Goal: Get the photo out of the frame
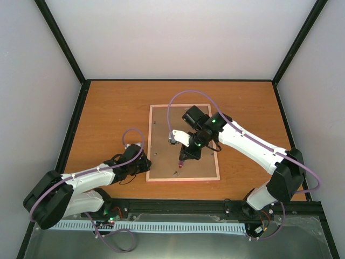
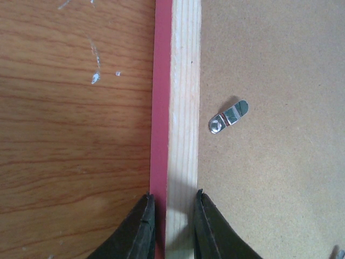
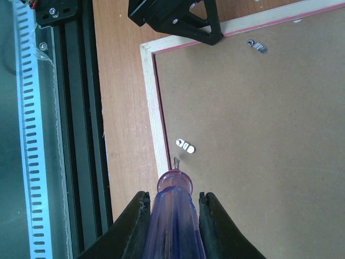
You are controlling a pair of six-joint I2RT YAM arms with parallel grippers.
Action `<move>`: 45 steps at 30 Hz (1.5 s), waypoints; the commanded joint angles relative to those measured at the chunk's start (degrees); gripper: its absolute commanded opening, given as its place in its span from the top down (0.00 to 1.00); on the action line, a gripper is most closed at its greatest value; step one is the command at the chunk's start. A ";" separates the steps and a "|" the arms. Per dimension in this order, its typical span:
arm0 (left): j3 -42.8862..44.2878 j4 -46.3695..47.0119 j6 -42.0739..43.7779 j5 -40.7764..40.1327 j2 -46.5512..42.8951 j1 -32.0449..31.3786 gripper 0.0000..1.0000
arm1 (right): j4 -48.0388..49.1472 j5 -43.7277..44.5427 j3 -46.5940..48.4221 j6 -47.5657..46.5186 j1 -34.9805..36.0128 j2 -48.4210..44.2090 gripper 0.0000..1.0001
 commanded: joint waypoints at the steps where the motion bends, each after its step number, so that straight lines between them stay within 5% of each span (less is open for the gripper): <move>1: -1.67 -1.40 -2.02 -1.26 0.37 0.05 0.99 | 2.48 0.87 -0.44 0.67 0.14 0.73 0.97; 16: -1.80 -1.18 -1.99 -1.20 0.44 0.09 0.99 | 5.78 -0.65 1.54 1.68 0.14 2.19 0.97; 24: -1.80 -1.15 -1.93 -1.17 0.51 0.09 0.99 | 7.40 5.45 0.99 2.84 -0.45 -1.20 0.97; 45: -2.02 -0.80 -1.59 -1.00 0.42 0.06 0.99 | 3.97 6.78 -13.10 -4.74 -24.68 -20.04 0.97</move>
